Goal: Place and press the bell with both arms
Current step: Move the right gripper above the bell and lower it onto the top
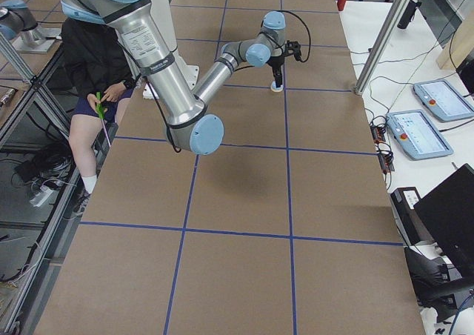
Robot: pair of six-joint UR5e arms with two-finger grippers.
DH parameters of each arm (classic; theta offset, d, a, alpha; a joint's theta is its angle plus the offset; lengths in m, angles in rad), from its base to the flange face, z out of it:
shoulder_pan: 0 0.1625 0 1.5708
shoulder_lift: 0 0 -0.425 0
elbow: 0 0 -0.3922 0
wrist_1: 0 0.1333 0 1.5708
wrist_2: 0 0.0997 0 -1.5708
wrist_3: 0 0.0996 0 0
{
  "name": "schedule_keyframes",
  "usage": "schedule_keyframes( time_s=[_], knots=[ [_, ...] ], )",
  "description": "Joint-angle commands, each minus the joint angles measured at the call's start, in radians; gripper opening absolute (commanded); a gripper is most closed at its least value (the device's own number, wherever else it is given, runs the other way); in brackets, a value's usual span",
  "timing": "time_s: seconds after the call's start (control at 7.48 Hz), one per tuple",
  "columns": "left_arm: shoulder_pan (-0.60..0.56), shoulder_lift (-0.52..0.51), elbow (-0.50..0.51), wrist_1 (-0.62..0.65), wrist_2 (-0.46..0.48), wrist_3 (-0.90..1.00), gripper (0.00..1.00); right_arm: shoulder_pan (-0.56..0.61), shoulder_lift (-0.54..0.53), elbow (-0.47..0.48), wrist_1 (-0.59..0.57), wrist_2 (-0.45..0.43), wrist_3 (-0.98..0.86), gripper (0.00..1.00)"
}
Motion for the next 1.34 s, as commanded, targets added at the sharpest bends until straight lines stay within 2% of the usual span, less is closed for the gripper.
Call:
schedule_keyframes(
  time_s=[0.0, 0.13, 0.27, 0.4, 0.54, 0.67, 1.2],
  knots=[
    [-0.067, 0.096, -0.016, -0.027, -0.011, 0.027, 1.0, -0.096, 0.13, -0.132, 0.001, -0.094, 0.069, 1.0],
    [-0.066, 0.096, -0.013, -0.029, -0.011, 0.025, 1.0, -0.136, 0.185, -0.219, 0.004, -0.155, 0.08, 0.98],
    [-0.066, 0.096, -0.007, -0.029, -0.011, 0.027, 1.0, -0.15, 0.246, -0.32, 0.01, -0.18, 0.079, 0.86],
    [-0.067, 0.104, -0.004, -0.029, -0.011, 0.028, 1.0, -0.15, 0.302, -0.411, 0.012, -0.18, 0.073, 0.6],
    [-0.066, 0.115, -0.001, -0.029, -0.011, 0.03, 1.0, -0.15, 0.346, -0.467, 0.01, -0.179, 0.06, 0.25],
    [-0.066, 0.13, -0.002, -0.03, -0.011, 0.03, 1.0, -0.15, 0.359, -0.484, 0.01, -0.179, 0.045, 0.0],
    [-0.066, 0.135, -0.007, -0.032, -0.011, 0.03, 1.0, -0.118, 0.367, -0.539, 0.01, -0.167, -0.058, 0.0]
  ],
)
